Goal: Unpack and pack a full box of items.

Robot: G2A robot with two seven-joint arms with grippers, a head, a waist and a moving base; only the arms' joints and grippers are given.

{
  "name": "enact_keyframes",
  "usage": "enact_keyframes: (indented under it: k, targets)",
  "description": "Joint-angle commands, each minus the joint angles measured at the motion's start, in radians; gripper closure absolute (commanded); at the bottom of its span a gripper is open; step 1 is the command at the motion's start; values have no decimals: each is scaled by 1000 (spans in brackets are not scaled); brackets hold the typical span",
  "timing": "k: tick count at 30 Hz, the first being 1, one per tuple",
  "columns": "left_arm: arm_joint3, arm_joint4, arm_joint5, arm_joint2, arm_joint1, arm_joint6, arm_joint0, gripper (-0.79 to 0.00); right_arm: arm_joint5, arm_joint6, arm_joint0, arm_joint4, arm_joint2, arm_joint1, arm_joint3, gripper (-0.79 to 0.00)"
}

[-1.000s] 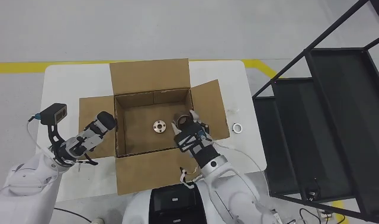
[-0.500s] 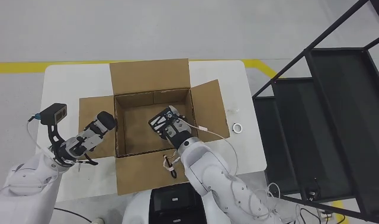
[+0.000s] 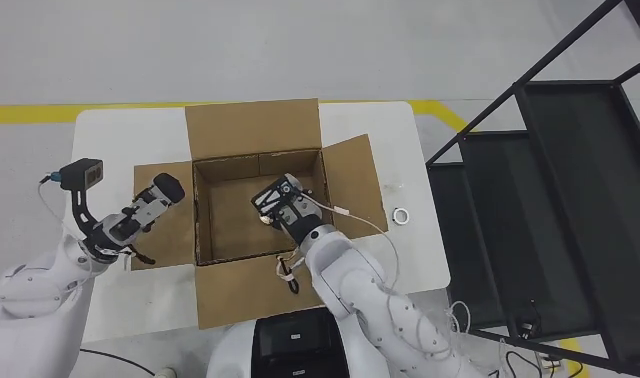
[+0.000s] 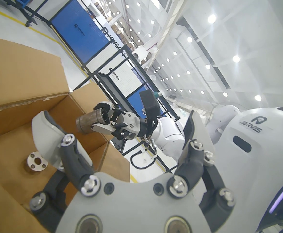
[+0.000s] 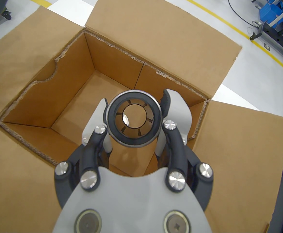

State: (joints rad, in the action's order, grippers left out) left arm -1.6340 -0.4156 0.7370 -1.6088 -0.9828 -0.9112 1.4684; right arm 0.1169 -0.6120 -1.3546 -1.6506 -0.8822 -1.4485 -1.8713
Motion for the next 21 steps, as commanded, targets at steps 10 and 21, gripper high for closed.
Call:
enact_keyframes:
  k: [10, 21]
  targets:
    - [33, 0, -25, 7, 1, -13, -22, -785, -3, 52, 225, 220, 32, -56, 400, 0]
    - [33, 0, -25, 7, 1, -13, -22, -785, 30, 108, 270, 272, 26, -78, 585, 0]
